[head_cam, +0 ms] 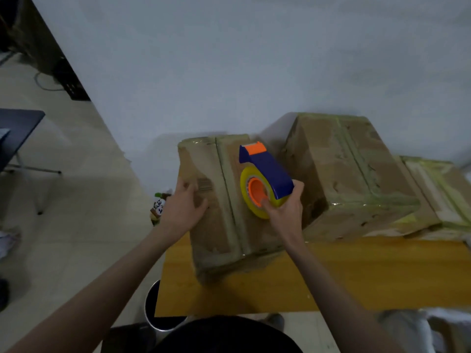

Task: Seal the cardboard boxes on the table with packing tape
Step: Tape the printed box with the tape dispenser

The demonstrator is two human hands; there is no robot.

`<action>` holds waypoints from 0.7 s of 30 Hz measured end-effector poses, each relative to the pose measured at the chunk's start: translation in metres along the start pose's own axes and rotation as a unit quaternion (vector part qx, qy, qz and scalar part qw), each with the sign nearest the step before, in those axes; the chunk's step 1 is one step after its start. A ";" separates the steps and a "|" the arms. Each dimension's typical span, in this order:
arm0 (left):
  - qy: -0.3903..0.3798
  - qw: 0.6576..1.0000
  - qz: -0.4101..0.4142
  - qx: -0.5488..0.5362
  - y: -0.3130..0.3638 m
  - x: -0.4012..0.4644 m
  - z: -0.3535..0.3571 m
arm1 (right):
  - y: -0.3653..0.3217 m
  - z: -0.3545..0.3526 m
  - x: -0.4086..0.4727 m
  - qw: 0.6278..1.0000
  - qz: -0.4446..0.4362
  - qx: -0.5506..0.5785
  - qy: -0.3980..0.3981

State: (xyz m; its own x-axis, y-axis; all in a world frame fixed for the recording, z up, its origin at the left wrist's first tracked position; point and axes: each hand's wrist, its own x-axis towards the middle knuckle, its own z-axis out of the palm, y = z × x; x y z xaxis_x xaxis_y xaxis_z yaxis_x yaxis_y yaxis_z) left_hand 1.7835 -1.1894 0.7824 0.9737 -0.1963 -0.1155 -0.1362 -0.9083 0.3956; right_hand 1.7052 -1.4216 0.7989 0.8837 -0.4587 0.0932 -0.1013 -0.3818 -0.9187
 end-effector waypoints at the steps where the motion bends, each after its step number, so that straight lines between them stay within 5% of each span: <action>1: -0.005 1.000 0.016 -0.005 0.004 -0.005 0.001 | 0.002 -0.003 -0.002 1.000 -0.001 -0.006 0.009; 6: -0.005 0.999 0.045 0.019 -0.002 0.043 -0.013 | 0.014 -0.018 -0.013 0.998 -0.013 -0.047 0.033; 13: -0.122 0.991 0.056 0.025 -0.011 0.130 -0.032 | 0.020 -0.021 -0.031 0.993 -0.066 -0.096 -0.015; 21: -0.112 0.990 0.065 0.061 -0.025 0.094 -0.021 | 0.015 -0.039 -0.048 0.997 -0.026 -0.063 0.023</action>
State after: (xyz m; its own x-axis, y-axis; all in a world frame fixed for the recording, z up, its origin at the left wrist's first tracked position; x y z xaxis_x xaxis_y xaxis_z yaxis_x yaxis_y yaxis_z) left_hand 1.8823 -1.1777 0.7804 0.8839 -0.3784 -0.2748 -0.2914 -0.9052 0.3093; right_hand 1.6435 -1.4370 0.7962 0.8677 -0.4706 0.1600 -0.1148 -0.5028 -0.8567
